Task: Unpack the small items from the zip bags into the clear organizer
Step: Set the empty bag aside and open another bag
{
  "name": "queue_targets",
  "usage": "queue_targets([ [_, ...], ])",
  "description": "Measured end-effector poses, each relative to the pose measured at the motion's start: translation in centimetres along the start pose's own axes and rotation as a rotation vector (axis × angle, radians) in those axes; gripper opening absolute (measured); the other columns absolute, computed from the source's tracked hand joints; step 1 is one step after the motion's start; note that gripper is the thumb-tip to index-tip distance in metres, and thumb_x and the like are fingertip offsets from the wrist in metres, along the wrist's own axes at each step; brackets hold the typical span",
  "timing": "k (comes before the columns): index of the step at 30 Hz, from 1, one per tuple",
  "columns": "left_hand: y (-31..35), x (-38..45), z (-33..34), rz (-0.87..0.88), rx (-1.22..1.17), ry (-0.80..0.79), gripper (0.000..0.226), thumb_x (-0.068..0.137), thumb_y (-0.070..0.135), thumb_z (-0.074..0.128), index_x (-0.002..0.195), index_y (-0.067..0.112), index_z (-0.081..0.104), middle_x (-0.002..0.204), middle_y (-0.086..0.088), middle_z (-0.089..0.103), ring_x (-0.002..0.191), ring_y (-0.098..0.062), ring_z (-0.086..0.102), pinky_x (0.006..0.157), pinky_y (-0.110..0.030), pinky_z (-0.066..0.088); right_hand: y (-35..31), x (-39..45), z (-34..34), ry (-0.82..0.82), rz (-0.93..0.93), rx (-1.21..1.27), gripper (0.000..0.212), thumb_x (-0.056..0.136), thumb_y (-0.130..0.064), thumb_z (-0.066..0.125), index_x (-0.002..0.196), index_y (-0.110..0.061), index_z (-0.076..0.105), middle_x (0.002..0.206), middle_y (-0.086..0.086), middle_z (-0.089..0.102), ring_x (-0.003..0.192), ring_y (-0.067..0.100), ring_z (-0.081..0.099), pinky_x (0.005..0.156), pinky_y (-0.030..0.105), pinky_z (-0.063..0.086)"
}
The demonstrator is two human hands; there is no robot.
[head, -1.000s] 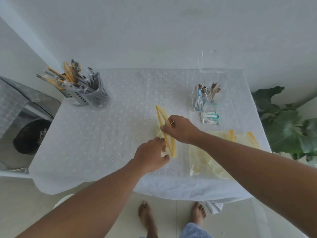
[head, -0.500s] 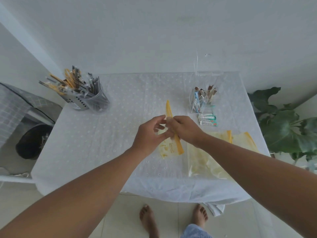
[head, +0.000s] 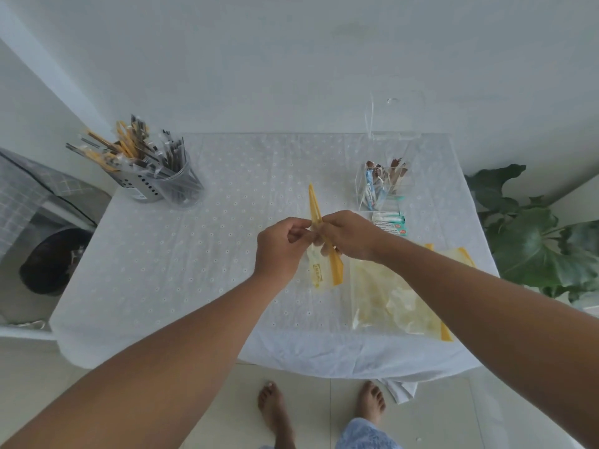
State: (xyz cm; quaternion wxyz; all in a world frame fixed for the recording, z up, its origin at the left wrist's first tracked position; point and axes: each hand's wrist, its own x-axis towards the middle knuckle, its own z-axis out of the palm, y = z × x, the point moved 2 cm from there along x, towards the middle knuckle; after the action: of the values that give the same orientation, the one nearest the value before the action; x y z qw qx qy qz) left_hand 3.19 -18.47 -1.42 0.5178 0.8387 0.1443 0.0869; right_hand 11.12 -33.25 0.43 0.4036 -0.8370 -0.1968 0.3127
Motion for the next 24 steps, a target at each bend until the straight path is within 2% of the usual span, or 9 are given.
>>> queue_targets([
  [3,-0.3,-0.7,-0.3,0.024,0.006,-0.015,0.022,0.088,0.022,0.074,0.110,0.019,0.073,0.092,0.009,0.072,0.081,-0.003,0.069,0.076,-0.030,0.060,-0.3,0.1,0.6,-0.093,0.003,0.013,0.036,0.106,-0.017,0.040,0.096,0.000,0.070,0.088,0.013,0.073,0.078,0.020,0.071,0.065,0.025,0.055],
  [7,-0.7,-1.4,-0.5,0.085,-0.023,-0.039,0.044,0.086,0.017,0.076,0.129,0.021,0.064,0.112,0.010,0.065,0.085,-0.001,0.070,0.074,-0.015,0.055,-0.9,-0.1,1.2,-0.169,-0.021,-0.024,0.037,0.108,-0.022,0.040,0.092,-0.004,0.068,0.084,0.010,0.068,0.077,0.018,0.067,0.071,0.027,0.056],
  [9,-0.8,-1.6,-0.6,0.119,0.013,-0.033,0.043,0.086,0.014,0.076,0.128,0.020,0.066,0.109,0.007,0.068,0.085,-0.004,0.070,0.073,-0.014,0.053,-1.2,-0.3,1.6,-0.186,-0.031,-0.083,0.036,0.108,-0.022,0.040,0.094,-0.005,0.068,0.085,0.008,0.067,0.075,0.014,0.065,0.068,0.022,0.051],
  [11,-0.8,-1.7,-0.6,0.148,0.048,0.001,0.033,0.085,0.013,0.075,0.117,0.020,0.072,0.099,0.006,0.072,0.081,-0.006,0.069,0.070,-0.017,0.054,-1.2,-0.5,2.3,-0.200,-0.014,-0.078,0.033,0.107,-0.018,0.040,0.099,0.000,0.066,0.086,0.008,0.063,0.071,0.013,0.061,0.061,0.017,0.049],
  [13,-0.8,-1.9,-0.6,0.180,0.074,0.029,0.023,0.086,0.016,0.074,0.108,0.021,0.076,0.091,0.005,0.073,0.078,-0.008,0.068,0.066,-0.022,0.055,-0.9,-0.7,2.8,-0.198,-0.020,-0.034,0.033,0.107,-0.014,0.038,0.103,0.005,0.065,0.088,0.009,0.060,0.072,0.014,0.060,0.062,0.020,0.054],
  [15,-1.0,-1.9,-0.6,0.188,0.085,0.046,0.017,0.087,0.021,0.074,0.103,0.021,0.078,0.087,0.005,0.074,0.078,-0.008,0.068,0.066,-0.026,0.057,-0.4,-1.0,3.0,-0.177,-0.043,0.009,0.035,0.109,-0.015,0.036,0.104,0.003,0.066,0.092,0.008,0.062,0.077,0.016,0.060,0.068,0.028,0.059],
  [17,-1.2,-1.9,-0.5,0.186,0.098,0.065,0.013,0.088,0.023,0.074,0.100,0.020,0.078,0.085,0.005,0.074,0.076,-0.008,0.069,0.066,-0.029,0.057,0.0,-1.2,3.0,-0.158,-0.047,0.038,0.037,0.110,-0.017,0.035,0.105,0.000,0.067,0.094,0.006,0.064,0.077,0.014,0.061,0.067,0.027,0.059],
  [21,-1.0,-1.6,-0.3,0.246,0.185,0.077,0.021,0.091,0.033,0.072,0.100,0.016,0.077,0.085,0.005,0.074,0.073,-0.005,0.067,0.065,-0.024,0.057,0.6,-1.3,2.4,-0.118,-0.037,0.112,0.039,0.110,-0.019,0.038,0.103,0.002,0.070,0.094,0.010,0.073,0.076,0.016,0.068,0.070,0.027,0.058],
  [24,-0.7,-1.3,0.0,0.234,0.187,0.039,0.021,0.091,0.032,0.071,0.103,0.015,0.076,0.086,0.005,0.074,0.075,-0.005,0.068,0.067,-0.022,0.058,1.0,-1.7,1.7,-0.108,-0.040,0.149,0.038,0.110,-0.022,0.041,0.105,0.001,0.071,0.095,0.008,0.078,0.078,0.020,0.075,0.072,0.025,0.057],
])
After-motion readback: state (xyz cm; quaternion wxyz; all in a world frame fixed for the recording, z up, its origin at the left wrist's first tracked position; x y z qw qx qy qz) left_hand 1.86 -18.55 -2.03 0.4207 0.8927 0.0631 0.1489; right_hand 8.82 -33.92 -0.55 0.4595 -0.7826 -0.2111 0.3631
